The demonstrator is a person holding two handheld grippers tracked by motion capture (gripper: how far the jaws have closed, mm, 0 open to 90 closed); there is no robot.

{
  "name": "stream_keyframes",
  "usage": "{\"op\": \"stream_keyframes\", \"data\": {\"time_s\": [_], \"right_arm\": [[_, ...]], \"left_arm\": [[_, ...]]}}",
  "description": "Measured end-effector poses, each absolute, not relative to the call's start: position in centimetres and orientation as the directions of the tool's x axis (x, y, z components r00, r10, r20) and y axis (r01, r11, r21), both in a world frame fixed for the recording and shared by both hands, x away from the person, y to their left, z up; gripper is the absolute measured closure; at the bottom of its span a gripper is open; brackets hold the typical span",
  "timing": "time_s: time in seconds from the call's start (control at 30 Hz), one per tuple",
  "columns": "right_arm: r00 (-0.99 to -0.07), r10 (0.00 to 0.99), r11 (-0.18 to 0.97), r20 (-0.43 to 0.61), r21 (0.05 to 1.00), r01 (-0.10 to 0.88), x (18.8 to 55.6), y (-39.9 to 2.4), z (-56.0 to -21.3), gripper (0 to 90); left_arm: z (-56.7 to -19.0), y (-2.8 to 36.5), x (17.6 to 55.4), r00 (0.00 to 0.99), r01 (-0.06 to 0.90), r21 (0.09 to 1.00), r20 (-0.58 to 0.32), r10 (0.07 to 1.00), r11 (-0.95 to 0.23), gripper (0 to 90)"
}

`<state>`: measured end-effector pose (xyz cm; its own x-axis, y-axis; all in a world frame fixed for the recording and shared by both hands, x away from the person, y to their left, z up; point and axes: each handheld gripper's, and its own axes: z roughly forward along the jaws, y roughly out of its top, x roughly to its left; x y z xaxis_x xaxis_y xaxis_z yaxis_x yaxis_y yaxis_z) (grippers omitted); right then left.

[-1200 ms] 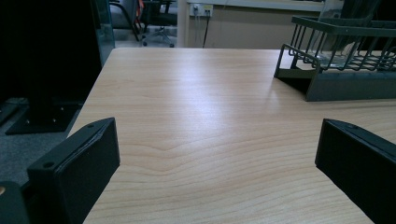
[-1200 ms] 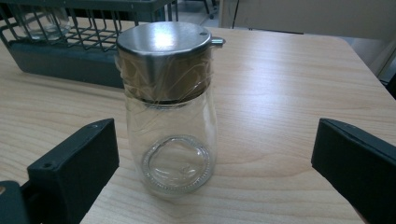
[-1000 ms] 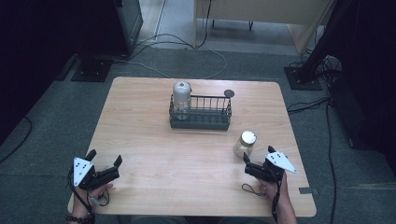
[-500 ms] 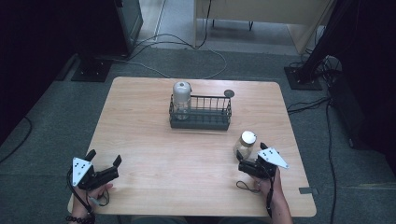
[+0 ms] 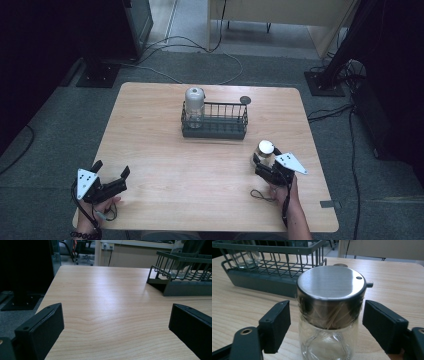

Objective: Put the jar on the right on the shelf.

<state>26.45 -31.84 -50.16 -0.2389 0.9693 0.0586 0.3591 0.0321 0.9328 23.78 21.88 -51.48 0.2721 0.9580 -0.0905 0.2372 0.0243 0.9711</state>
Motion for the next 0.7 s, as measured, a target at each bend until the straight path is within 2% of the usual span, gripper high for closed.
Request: {"op": "stream_keyframes", "data": {"time_s": [0.27, 0.7], "right_arm": [[-0.213, 0.974, 0.007, 0.073, 0.935, 0.356, 27.07, -31.59, -50.35, 32.6], [-0.221, 0.973, 0.013, 0.071, 0.934, 0.358, 27.35, -31.62, -50.08, 34.4]], "left_arm": [[-51.49, 21.89, 23.77, 0.276, 0.235, 0.972, -0.091, 0.957, 0.024, 0.0], [-51.49, 21.96, 23.75, 0.278, 0.234, 0.972, -0.095, 0.956, 0.029, 0.0]]}}
